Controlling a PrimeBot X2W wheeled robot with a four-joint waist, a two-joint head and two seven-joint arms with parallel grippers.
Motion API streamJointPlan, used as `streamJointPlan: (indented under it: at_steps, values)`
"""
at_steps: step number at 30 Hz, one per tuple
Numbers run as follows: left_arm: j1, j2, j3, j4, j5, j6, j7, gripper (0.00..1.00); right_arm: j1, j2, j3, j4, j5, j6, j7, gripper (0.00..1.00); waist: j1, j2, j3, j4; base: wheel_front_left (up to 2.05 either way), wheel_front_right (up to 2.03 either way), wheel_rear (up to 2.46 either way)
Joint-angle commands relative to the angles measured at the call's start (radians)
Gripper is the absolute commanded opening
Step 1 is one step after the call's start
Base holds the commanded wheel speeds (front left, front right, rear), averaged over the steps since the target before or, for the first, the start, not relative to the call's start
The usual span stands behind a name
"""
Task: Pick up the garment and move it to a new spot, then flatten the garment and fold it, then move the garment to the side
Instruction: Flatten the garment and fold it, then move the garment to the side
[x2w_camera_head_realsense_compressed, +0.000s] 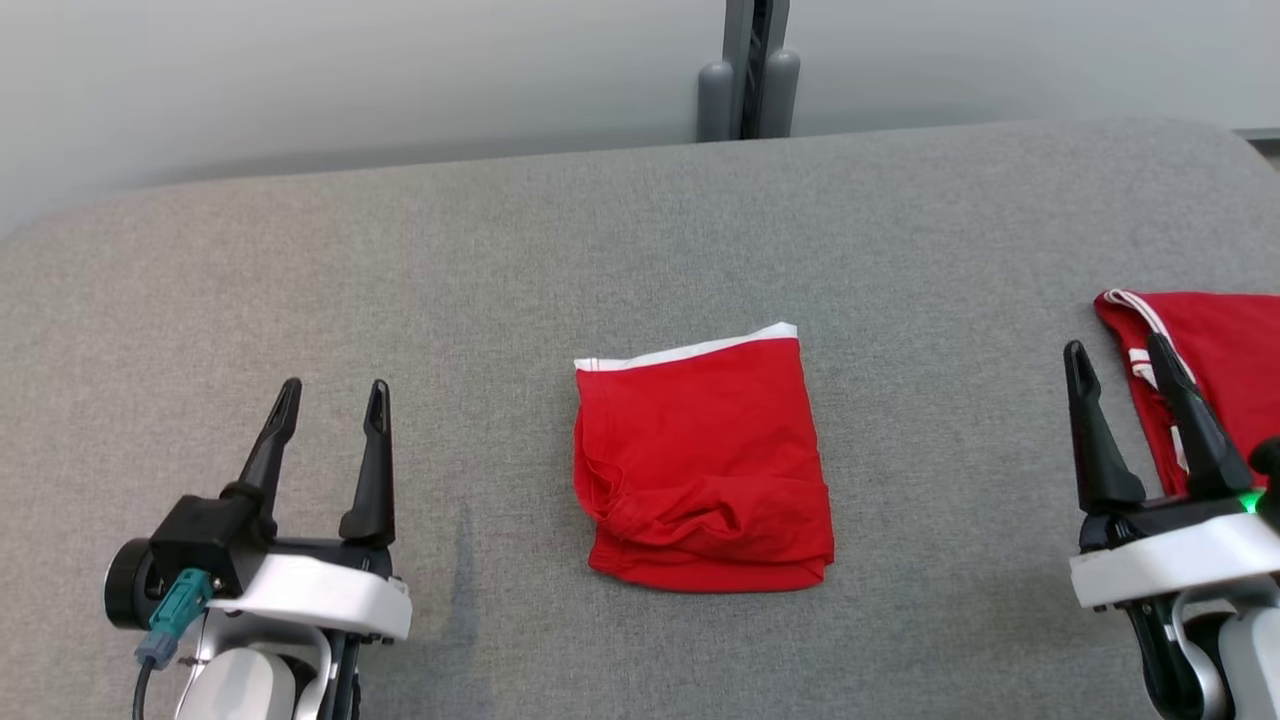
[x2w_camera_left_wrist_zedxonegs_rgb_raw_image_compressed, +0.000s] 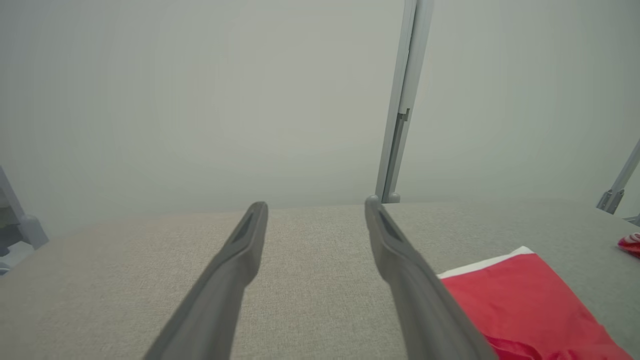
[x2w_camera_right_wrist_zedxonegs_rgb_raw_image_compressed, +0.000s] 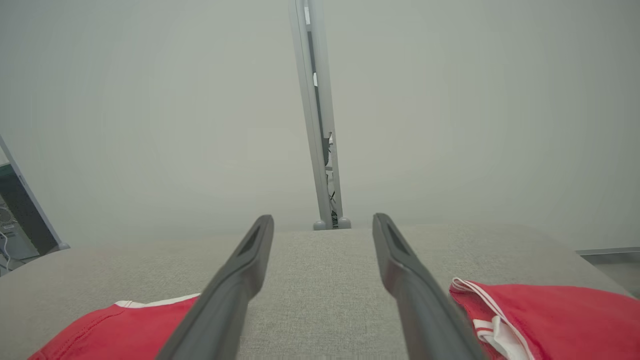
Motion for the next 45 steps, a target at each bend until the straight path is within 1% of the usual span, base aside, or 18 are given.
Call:
streamJointPlan:
  at_steps: [1,10,15,23,31,45]
  values:
    - [0.020,0.009,0.003,-0.010,-0.004,0.007,0.007,1.00,0.024,0.000,-0.013,-0.011,-0.010,0.000,0.012,1.00,0.0000,-0.0001,-0.022,-0.002,0.00,0.00,0.00]
    - [0.093,0.029,0.003,-0.033,-0.005,0.020,0.029,1.00,0.119,0.011,-0.027,-0.046,-0.030,0.000,0.063,1.00,0.0000,-0.0001,-0.099,0.008,0.00,0.00,0.00]
    - [0.141,0.048,0.013,-0.041,-0.001,0.036,0.031,1.00,0.187,0.021,-0.029,-0.077,-0.035,0.000,0.094,1.00,0.0000,-0.0001,-0.142,0.010,0.00,0.00,0.00]
    - [0.194,0.071,0.025,-0.075,0.002,0.057,0.046,1.00,0.256,0.040,-0.057,-0.127,-0.046,0.000,0.126,1.00,0.0000,-0.0001,-0.166,0.015,0.00,0.00,0.00]
    - [0.210,0.079,0.018,-0.099,-0.001,0.065,0.062,1.00,0.272,0.047,-0.073,-0.148,-0.055,0.000,0.143,1.00,0.0000,-0.0001,-0.172,0.017,0.00,0.00,0.00]
    - [0.207,0.082,0.004,-0.115,-0.004,0.077,0.073,1.00,0.266,0.042,-0.084,-0.143,-0.072,0.000,0.149,1.00,0.0000,-0.0001,-0.169,0.018,0.00,0.00,0.00]
